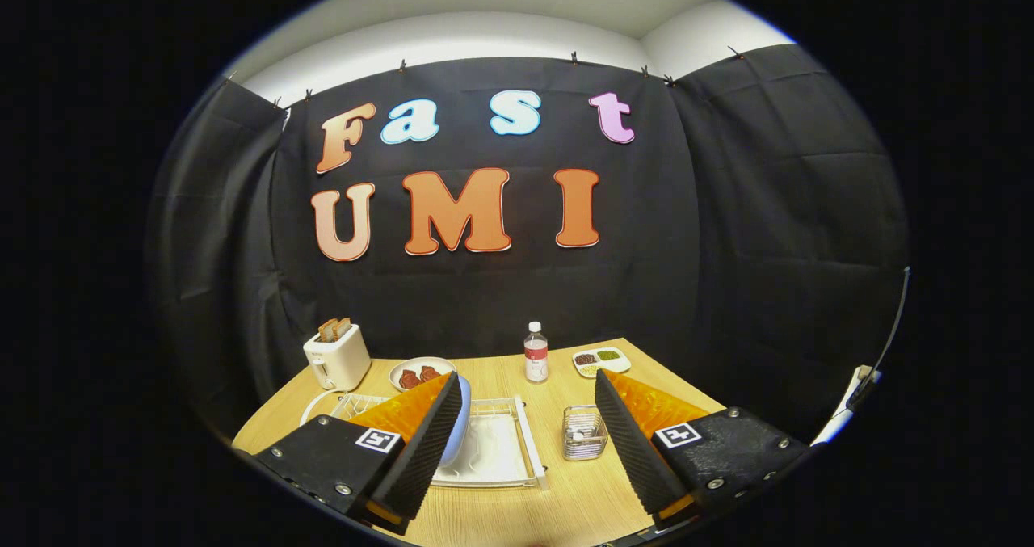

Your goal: Take the plate from the dish rack, then take the spoon from the basket and place it into the plate.

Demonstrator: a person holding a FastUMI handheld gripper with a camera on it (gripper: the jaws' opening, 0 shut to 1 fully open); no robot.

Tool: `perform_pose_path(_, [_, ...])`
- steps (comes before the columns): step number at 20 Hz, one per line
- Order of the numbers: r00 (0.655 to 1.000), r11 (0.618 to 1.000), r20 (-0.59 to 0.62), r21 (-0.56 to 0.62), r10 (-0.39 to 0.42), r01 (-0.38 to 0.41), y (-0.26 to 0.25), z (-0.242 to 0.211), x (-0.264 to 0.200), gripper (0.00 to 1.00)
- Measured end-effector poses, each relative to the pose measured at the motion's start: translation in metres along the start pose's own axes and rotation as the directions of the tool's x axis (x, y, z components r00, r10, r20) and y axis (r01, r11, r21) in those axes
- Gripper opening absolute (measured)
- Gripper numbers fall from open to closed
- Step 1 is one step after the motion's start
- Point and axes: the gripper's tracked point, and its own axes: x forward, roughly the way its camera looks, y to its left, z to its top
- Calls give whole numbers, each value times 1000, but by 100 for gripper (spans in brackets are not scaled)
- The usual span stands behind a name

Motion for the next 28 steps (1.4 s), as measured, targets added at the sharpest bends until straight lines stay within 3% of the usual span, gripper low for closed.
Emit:
perform_pose_path(17, [991,995,-112,-69,67,-75,52,-38,59,99])
perform_pose_path(23, [974,989,-204,-89,99,-119,82,-72,96,99])
perform_pose_path(28, [953,989,-294,-106,72,-107,94,-101,131,99])
